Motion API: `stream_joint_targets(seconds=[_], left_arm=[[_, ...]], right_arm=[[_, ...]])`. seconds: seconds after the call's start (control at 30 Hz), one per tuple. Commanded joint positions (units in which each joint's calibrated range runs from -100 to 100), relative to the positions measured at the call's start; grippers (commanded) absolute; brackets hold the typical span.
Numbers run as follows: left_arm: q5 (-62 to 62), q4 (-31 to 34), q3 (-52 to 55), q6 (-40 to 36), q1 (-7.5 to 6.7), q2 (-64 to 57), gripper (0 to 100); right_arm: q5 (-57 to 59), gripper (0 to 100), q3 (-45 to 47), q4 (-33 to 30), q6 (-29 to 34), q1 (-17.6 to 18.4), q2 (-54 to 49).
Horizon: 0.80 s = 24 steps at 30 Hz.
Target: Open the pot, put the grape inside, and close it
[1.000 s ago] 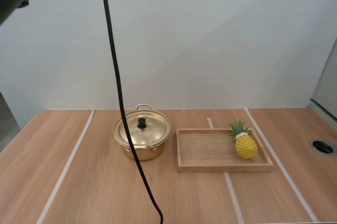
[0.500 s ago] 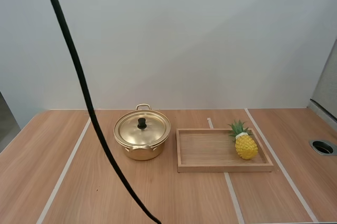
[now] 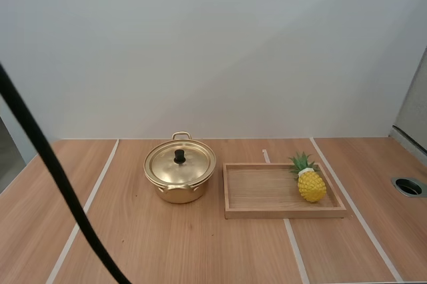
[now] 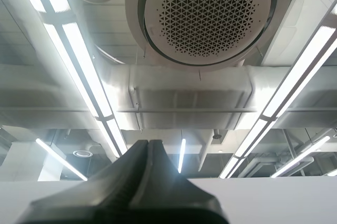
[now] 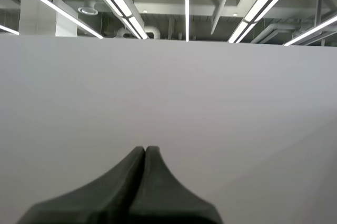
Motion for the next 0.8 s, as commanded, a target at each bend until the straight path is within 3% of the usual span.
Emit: stream_joint_targets(seconds=[0.0, 0.37, 0.6, 0.77], left_arm=[[1.7, -0.7, 3.2, -0.4, 0.05, -2.6, 0], [3.4, -0.7, 20.3, -0.4, 0.05, -17.3, 0], [3.4, -0.7, 28.6, -0.4, 0.05, -23.7, 0], [0.1, -1.0, 29.5, -0.4, 0.2, -23.7, 0]], right_arm=[[-8.1, 0, 8.3, 1.0, -0.9, -1.5, -5.4], [-26.1, 0, 32.6, 5.0, -2.4, -3.8, -25.2], [-23.5, 0, 36.4, 6.6, -2.9, -4.1, -29.4], [-22.0, 0, 36.5, 12.8, -3.0, -6.9, -29.4]])
